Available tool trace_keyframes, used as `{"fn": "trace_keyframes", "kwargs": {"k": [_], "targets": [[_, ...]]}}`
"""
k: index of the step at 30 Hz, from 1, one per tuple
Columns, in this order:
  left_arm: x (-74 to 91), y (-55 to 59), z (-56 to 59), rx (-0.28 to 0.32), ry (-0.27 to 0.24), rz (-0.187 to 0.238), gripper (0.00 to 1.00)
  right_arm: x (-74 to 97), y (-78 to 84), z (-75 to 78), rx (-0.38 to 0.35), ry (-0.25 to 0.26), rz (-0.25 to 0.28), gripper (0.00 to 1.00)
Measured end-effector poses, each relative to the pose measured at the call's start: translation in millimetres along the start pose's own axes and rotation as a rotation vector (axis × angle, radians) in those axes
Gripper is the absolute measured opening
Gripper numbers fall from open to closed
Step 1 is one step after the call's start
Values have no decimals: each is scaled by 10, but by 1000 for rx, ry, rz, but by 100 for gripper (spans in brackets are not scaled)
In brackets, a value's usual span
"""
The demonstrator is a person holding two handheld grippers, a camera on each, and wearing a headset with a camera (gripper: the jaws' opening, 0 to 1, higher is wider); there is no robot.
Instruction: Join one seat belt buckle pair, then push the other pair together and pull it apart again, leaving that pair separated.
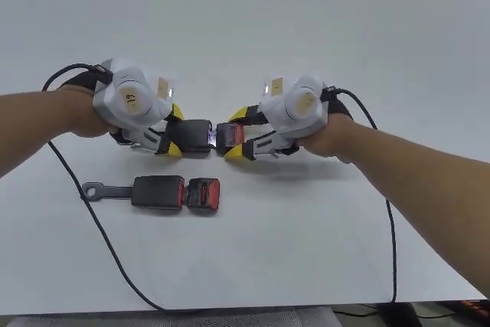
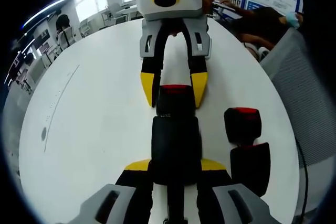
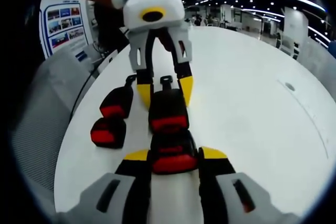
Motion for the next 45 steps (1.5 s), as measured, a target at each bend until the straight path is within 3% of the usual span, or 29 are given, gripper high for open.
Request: {"fn": "trace_keyframes", "kwargs": {"k": [17,21,29,38,45], "targets": [[4,20,5,16,-13,45,33,-4,20,23,-16,-5,28,35],[12,38,17,27,-23,72,33,-8,28,38,-6,-9,20,35],[20,31,21,22,-21,69,33,123,147,91,-16,-5,20,35],[16,26,39,38,-34,73,33,125,146,69,-38,6,46,35],[17,22,40,18,-19,65,33,267,257,98,-52,10,38,35]]}}
Point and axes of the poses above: the centre of the closed fingertips' face, and the gripper's own axes: x roughly backward along the fingers, z roughly to its right, y roughly out of its underside, the point moved 6 cm from there along x, roughly backward along the fingers, and after that the axes turned 11 degrees about -x, right-handed, at the moved point
